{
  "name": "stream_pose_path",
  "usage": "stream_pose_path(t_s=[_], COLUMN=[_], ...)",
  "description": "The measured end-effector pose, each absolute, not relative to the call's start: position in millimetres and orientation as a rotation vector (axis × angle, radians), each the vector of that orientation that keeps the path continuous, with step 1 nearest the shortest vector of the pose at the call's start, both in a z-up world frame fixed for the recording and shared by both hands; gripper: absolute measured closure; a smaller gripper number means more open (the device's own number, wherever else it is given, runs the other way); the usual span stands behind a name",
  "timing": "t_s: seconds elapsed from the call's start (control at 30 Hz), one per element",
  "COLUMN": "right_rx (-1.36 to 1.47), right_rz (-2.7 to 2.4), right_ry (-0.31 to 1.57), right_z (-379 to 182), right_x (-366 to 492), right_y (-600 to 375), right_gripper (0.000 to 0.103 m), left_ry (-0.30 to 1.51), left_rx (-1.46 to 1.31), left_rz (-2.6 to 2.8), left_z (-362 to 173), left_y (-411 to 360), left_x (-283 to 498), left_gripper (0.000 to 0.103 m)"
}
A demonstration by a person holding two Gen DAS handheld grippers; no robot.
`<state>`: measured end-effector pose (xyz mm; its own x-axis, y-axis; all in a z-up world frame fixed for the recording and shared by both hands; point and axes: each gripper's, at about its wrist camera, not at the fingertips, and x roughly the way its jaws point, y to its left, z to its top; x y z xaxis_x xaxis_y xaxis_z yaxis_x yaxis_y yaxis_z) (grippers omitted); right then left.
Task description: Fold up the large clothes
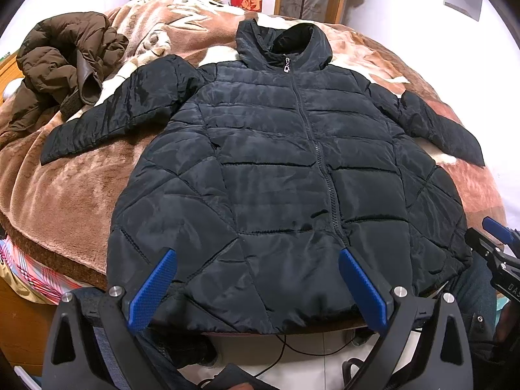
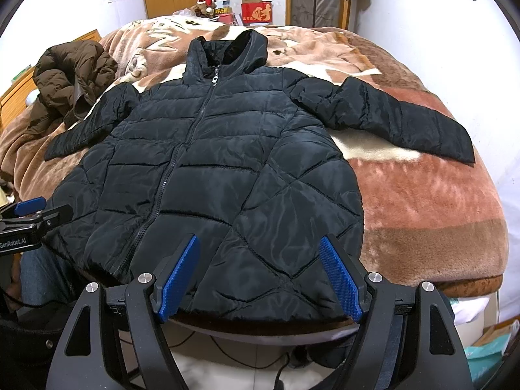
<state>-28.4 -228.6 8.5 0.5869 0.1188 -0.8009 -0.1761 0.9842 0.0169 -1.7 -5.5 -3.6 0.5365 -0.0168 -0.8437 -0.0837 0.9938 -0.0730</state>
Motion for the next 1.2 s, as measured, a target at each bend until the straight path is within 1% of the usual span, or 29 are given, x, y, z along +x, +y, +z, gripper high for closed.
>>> stream_pose_path(t_s=[1.2], right_rx=[-0.067], right_rz=[0.172], right_ry=[0.937], right_z=[4.4], right_x=[-29.8], right_y=[-225.5], right_gripper=[0.027], left_ry=[1.012], left_rx=[-0.116], left_rz=[0.036], left_z=[-9.3], left_y=[-11.1], left_x=[-3.8], left_gripper=[0.002])
